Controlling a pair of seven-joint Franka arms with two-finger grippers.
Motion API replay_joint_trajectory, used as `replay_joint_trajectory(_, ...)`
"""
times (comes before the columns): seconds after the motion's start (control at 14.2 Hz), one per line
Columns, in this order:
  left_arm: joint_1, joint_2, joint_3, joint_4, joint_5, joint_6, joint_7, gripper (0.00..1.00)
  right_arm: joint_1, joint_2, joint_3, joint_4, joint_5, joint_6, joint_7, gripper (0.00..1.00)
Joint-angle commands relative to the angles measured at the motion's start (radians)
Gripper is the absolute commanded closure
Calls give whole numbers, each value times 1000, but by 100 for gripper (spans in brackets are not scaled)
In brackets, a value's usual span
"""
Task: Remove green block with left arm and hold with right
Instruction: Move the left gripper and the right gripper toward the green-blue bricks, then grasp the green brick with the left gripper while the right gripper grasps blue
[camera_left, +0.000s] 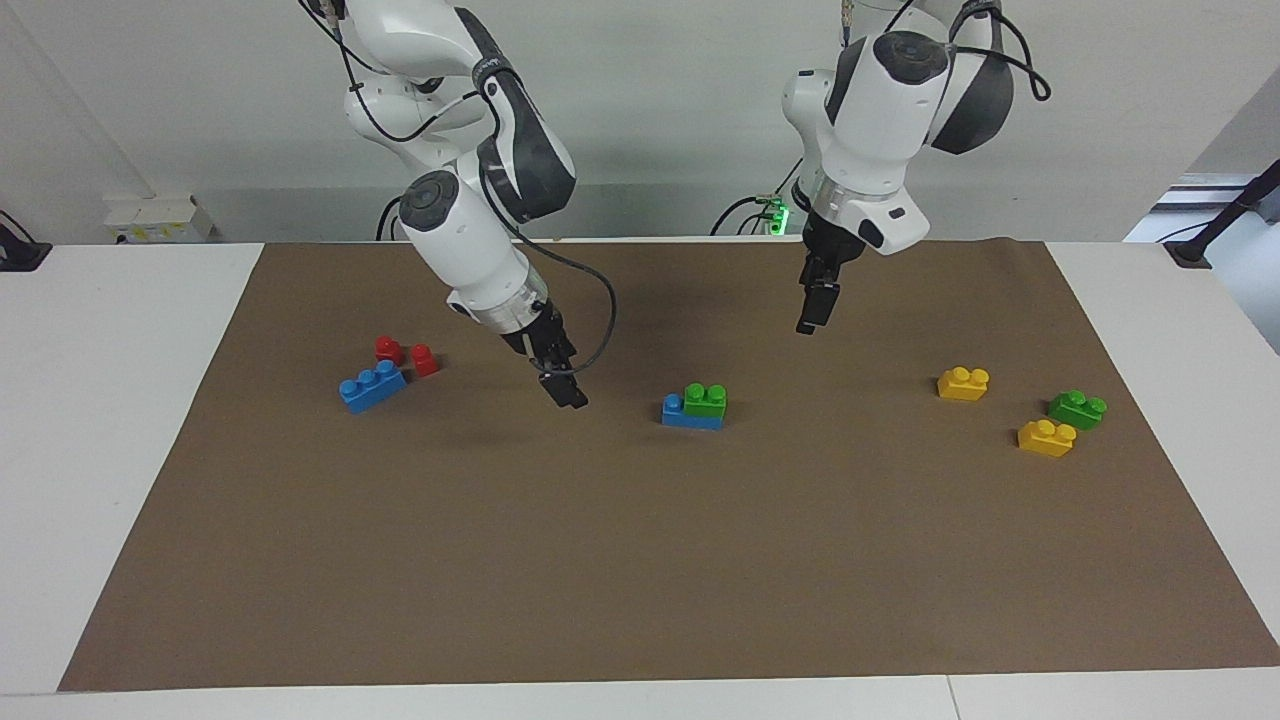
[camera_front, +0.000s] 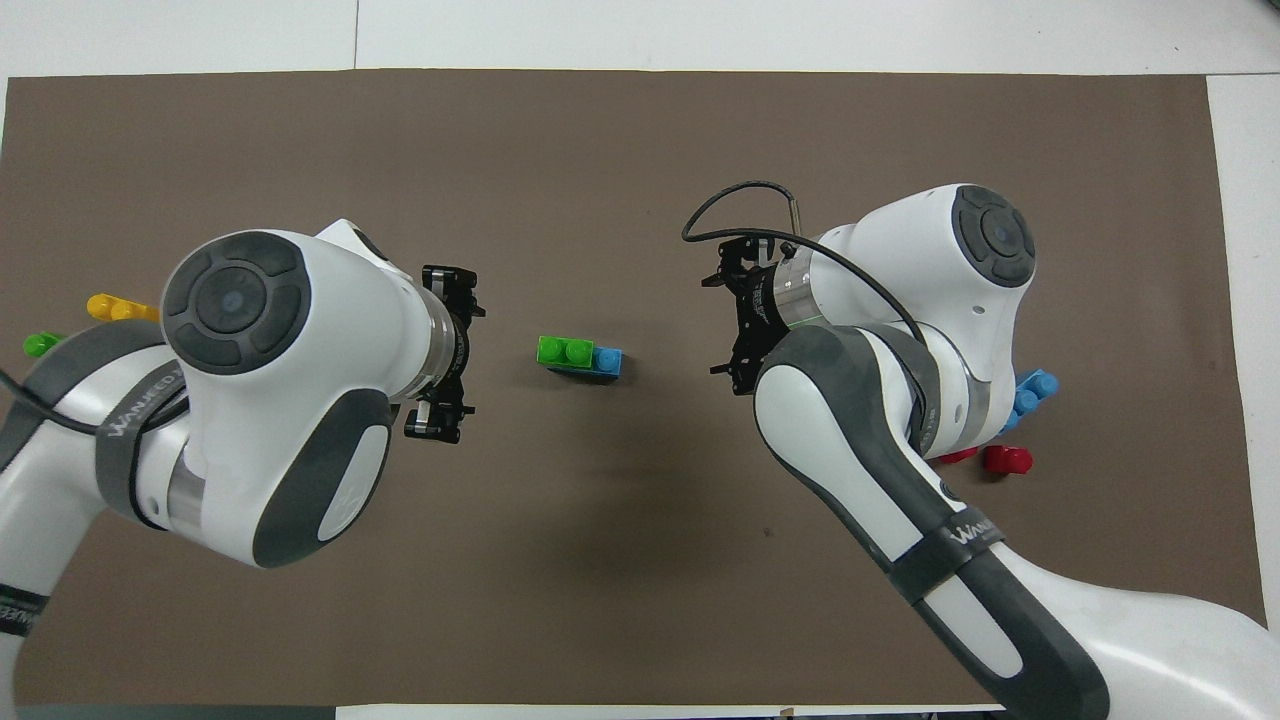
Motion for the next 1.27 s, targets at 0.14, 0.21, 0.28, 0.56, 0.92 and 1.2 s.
replay_joint_trajectory(0.14, -67, 72, 16, -7, -1, 78, -147, 0, 70, 76, -1, 1, 36, 142, 88, 0)
replay_joint_trajectory(0.21, -78, 84, 18, -7, 1, 96, -178, 0, 85, 87, -2, 1, 36, 165, 98, 0)
replay_joint_trajectory(0.28, -79, 101, 18, -5, 6, 109, -193, 0, 101, 98, -1, -2, 36, 185, 111, 0)
replay_joint_trajectory(0.56, -95, 139, 18, -7, 35, 164, -244, 0, 142, 136, -1, -8, 79, 250, 131, 0)
replay_joint_trajectory(0.92, -104, 193, 18, -4, 64, 211, -301, 0, 182, 177, -1, -10, 95, 320, 135, 0)
replay_joint_trajectory(1.2, -112, 233, 18, 6, 101, 238, -335, 0, 200, 193, -2, -22, 116, 368, 135, 1)
